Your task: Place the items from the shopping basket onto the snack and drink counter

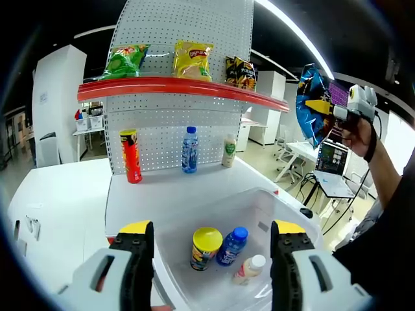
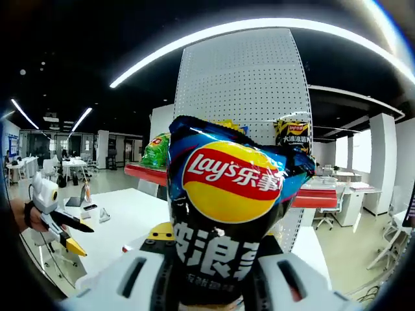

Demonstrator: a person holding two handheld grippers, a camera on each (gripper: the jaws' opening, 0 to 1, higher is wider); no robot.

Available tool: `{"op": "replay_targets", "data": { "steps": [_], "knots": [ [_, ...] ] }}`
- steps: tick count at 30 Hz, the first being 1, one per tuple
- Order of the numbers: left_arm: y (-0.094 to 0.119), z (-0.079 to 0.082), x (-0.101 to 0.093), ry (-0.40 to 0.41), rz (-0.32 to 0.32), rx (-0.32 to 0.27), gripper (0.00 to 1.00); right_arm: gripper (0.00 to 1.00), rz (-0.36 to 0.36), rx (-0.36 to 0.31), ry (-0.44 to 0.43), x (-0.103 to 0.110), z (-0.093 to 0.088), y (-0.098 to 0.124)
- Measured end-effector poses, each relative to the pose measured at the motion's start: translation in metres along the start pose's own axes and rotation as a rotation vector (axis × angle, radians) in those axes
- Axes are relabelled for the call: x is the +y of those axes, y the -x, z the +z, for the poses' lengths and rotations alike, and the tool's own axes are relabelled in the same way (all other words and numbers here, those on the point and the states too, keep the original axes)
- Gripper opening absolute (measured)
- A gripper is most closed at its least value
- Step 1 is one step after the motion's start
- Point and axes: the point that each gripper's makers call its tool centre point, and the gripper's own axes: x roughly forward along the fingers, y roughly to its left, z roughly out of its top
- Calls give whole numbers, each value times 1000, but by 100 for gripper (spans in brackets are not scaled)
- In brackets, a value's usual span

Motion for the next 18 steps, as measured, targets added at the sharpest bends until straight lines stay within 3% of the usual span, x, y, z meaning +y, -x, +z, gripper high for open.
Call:
{"op": "replay_targets", "data": {
  "steps": [18],
  "knots": [
    [7,-4,-6,9,17,-3,72,30,-115,-87,92,-56,58,-5]
  ]
}}
